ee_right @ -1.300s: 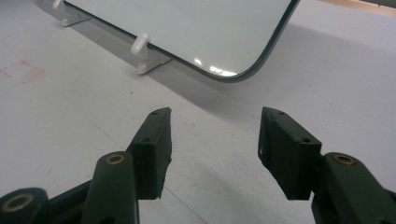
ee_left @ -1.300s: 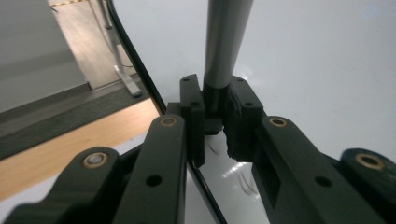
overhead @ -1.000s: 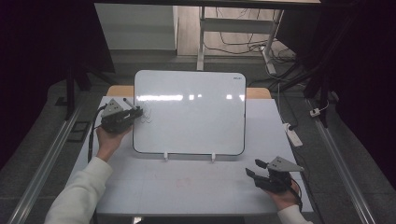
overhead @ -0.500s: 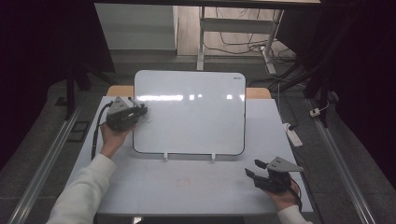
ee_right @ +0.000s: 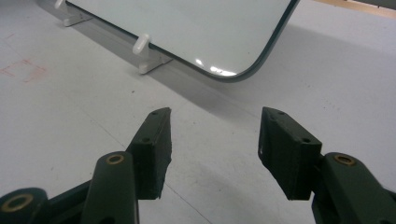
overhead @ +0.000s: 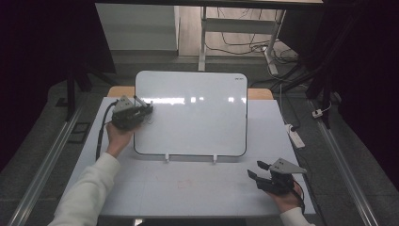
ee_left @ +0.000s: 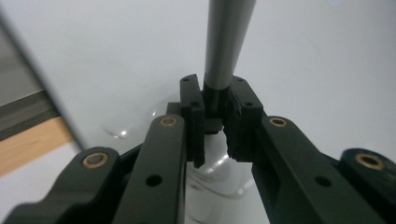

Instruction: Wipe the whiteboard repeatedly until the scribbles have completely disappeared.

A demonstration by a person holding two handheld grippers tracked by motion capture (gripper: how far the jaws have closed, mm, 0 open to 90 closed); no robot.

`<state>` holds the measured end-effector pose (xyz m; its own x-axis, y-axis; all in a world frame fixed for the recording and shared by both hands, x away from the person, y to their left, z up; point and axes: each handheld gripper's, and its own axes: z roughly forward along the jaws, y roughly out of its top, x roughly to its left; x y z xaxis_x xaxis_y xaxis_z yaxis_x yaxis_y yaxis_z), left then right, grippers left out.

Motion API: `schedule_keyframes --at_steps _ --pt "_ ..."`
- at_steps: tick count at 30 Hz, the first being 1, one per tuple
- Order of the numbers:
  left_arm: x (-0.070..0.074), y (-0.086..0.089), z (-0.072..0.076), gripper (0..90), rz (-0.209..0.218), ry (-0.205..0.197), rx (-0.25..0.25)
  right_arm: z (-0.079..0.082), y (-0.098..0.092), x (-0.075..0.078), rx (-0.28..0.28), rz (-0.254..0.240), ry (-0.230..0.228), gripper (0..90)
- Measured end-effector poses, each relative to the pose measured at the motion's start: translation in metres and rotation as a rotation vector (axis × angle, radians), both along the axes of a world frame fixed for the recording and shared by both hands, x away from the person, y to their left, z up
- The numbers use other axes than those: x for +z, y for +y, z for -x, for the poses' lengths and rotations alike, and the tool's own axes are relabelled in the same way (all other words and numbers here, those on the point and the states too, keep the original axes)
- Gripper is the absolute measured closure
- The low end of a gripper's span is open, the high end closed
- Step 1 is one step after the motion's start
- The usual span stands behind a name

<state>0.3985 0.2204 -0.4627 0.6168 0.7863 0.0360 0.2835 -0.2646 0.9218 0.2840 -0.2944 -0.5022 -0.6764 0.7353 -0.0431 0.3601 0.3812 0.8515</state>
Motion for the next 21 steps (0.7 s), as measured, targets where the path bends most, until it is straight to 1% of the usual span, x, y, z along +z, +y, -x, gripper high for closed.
schedule_keyframes --at_steps 1,2,3,4,6,7,8,10,11,14,16,17,18,20,21 --pt "-0.001 -0.002 0.003 77.7 -0.022 -0.01 0.0 0.0 0.0 0.001 0.0 -0.001 -0.003 44.2" --pt "0.001 -0.002 0.002 77.7 -0.034 -0.015 0.0 0.0 0.0 0.001 -0.002 -0.003 -0.005 44.1" --pt "0.004 0.0 0.0 77.7 -0.032 -0.021 0.017 0.0 0.0 0.002 -0.004 -0.005 -0.006 44.2" --pt "0.008 0.004 -0.003 77.7 -0.023 -0.023 0.037 -0.001 -0.001 0.002 -0.006 -0.005 -0.005 44.2" --pt "0.016 0.014 -0.012 77.7 0.013 -0.015 0.07 -0.001 0.0 0.001 -0.006 -0.003 -0.003 44.1" --pt "0.018 0.017 -0.016 77.7 0.024 -0.007 0.074 -0.001 0.0 0.001 -0.005 -0.001 -0.002 44.1" --pt "0.018 0.017 -0.017 77.7 0.03 0.001 0.073 -0.001 0.001 0.001 -0.002 0.001 -0.002 44.1" --pt "0.014 0.013 -0.012 77.7 0.003 0.002 0.049 0.0 0.002 0.001 0.0 0.001 -0.004 44.1" --pt "0.01 0.01 -0.007 77.7 -0.01 0.001 0.033 0.0 0.002 0.001 0.001 -0.001 -0.006 44.1" --pt "-0.008 0.002 0.011 77.7 -0.021 0.014 -0.02 0.0 0.002 0.0 0.002 -0.001 0.001 44.0" --pt "-0.017 -0.002 0.021 77.7 -0.035 0.017 -0.039 0.0 0.001 -0.001 0.003 0.001 0.002 44.0" --pt "-0.017 -0.002 0.023 77.7 -0.045 0.011 -0.039 0.0 0.001 -0.001 0.003 0.002 0.003 44.0" --pt "-0.015 -0.002 0.021 77.7 -0.05 0.009 -0.037 0.0 0.002 -0.001 0.002 0.002 0.002 44.1" --pt "-0.009 0.0 0.016 77.7 -0.05 -0.003 -0.007 -0.001 0.002 0.0 0.001 0.001 -0.001 44.0" --pt "-0.004 0.003 0.011 77.7 -0.041 -0.003 0.005 -0.001 0.002 0.0 0.001 0.002 -0.001 44.0"
